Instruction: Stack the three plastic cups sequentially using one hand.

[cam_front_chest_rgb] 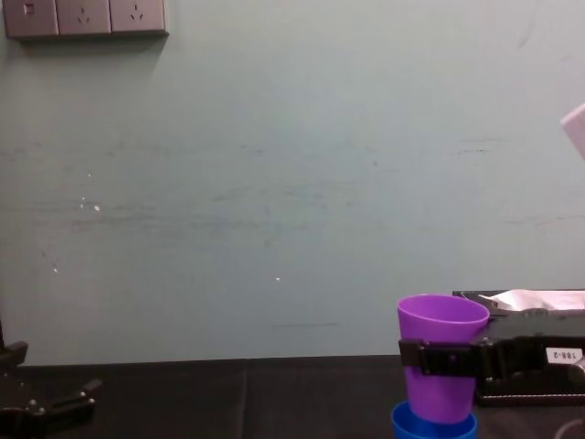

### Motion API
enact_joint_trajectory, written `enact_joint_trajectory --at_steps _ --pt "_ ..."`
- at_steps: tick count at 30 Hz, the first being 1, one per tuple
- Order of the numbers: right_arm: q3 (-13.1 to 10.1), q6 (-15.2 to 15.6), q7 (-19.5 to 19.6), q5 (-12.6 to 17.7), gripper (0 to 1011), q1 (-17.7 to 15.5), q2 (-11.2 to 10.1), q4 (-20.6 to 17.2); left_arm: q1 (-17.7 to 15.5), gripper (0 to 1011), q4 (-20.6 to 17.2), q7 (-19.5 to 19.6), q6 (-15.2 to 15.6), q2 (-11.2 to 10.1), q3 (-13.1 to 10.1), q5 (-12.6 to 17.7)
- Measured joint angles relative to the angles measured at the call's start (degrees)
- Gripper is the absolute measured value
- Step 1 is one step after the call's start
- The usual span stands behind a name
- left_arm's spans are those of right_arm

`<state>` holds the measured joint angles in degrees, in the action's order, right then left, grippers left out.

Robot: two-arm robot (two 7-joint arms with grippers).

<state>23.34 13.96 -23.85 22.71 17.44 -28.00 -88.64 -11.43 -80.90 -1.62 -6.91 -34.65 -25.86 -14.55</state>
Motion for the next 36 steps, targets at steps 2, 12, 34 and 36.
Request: enact_joint_trajectory --at_steps 2,12,34,36 --pt "0.2 -0.2 -0.1 -0.2 733 0.2 0.1 0.5 0.0 1000 0.0 0.0 0.0 0.0 0.0 0.0" --pt "0.5 -0.6 -0.4 -0.7 733 0.6 0.6 1.9 0.0 1000 0.0 0.0 0.0 0.0 0.0 0.0" --pt "1.4 -0.5 -0.1 -2.6 733 0.7 1.9 3.8 0.0 1000 0.0 0.0 0.0 0.0 0.0 0.0" --pt "1.4 -0.5 -0.1 -2.8 733 0.7 2.0 4.0 0.0 1000 0.0 0.0 0.0 0.0 0.0 0.0"
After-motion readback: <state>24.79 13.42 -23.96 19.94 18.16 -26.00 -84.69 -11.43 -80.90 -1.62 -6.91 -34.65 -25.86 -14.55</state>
